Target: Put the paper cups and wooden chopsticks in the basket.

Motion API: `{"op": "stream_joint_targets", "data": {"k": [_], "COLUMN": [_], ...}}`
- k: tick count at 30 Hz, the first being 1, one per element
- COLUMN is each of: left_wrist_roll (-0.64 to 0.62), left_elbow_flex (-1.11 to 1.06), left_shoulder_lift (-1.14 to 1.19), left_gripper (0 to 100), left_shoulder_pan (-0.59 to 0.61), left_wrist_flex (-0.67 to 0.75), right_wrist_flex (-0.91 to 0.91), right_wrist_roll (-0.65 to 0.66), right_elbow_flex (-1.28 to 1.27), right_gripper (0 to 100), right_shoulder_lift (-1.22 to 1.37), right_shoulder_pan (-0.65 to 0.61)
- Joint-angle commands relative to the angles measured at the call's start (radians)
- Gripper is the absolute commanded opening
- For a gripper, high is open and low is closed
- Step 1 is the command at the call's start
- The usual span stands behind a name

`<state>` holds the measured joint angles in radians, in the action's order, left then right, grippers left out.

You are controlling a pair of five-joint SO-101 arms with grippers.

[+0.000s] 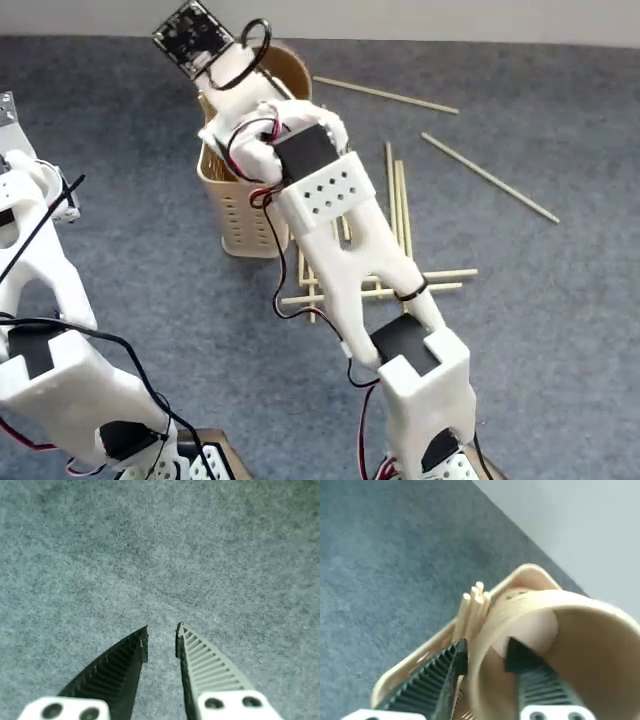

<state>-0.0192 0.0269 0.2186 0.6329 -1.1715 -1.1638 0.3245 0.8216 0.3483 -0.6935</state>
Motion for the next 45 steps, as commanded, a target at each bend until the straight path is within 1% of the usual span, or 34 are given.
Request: {"op": "stream_joint_targets", "data": {"k": [1,7,9,12,15,16,17,18,19,22,26,28,30,31,33,34,37,38,40,43,45], "left_wrist_roll": [0.014,0.014,0.014,0.014,0.014,0.014,0.012,0.012,0.014,0.051,0.052,0.052,0.054,0.055,0.06,0.081,0.144,0.146,0.147,0.14,0.141], "left_elbow_flex": [0.004,0.004,0.002,0.002,0.005,0.013,0.015,0.028,0.056,0.13,0.255,0.289,0.286,0.268,0.199,0.143,-0.094,-0.189,-0.4,-0.719,-0.905], "left_shoulder_lift": [-0.048,-0.048,-0.048,-0.047,-0.056,-0.058,-0.062,-0.076,-0.097,-0.179,-0.354,-0.455,-0.565,-0.624,-0.745,-0.811,-1.035,-1.116,-1.283,-1.538,-1.701], "left_gripper": [12,12,12,12,12,12,12,12,12,12,12,12,12,12,12,12,12,12,12,11,11], "left_shoulder_pan": [0.012,0.005,0.005,0.01,0.007,0.004,-0.002,-0.008,-0.013,-0.018,-0.018,-0.019,-0.05,-0.074,-0.131,-0.174,-0.317,-0.358,-0.418,-0.464,-0.473], "left_wrist_flex": [0.011,0.011,0.017,0.021,0.015,0.014,0.006,-0.023,-0.064,-0.167,-0.308,-0.361,-0.405,-0.43,-0.474,-0.483,-0.463,-0.445,-0.376,-0.196,-0.089], "right_wrist_flex": [-0.001,-0.007,-0.053,-0.269,-0.607,-0.608,-0.604,-0.599,-0.596,-0.602,-0.601,-0.595,-0.538,-0.473,-0.275,-0.165,0.091,0.13,0.166,0.191,0.266], "right_wrist_roll": [0.011,0.008,0.009,0.002,-0.091,-0.118,-0.135,-0.143,-0.15,-0.127,-0.069,-0.063,-0.063,-0.064,-0.092,-0.095,-0.044,-0.026,-0.02,-0.021,-0.021], "right_elbow_flex": [0.05,0.073,0.122,0.191,0.274,0.262,0.206,0.142,0.079,-0.108,-0.406,-0.564,-0.743,-0.851,-1.118,-1.27,-1.698,-1.814,-1.925,-1.957,-1.957], "right_gripper": [25.3,25.3,25.3,25.3,25.3,25.3,25.3,25.3,25.3,25.3,25.3,25.3,25.2,25.2,25.2,25.2,25.2,25.2,25.2,25.2,25.2], "right_shoulder_lift": [-0.016,-0.03,-0.053,-0.102,-0.188,-0.229,-0.277,-0.326,-0.364,-0.476,-0.65,-0.757,-0.883,-0.961,-1.141,-1.237,-1.475,-1.52,-1.57,-1.573,-1.573], "right_shoulder_pan": [-0.002,0.001,0.002,0.027,0.027,0.036,0.074,0.145,0.185,0.236,0.308,0.348,0.4,0.44,0.519,0.556,0.61,0.615,0.616,0.659,0.687]}}
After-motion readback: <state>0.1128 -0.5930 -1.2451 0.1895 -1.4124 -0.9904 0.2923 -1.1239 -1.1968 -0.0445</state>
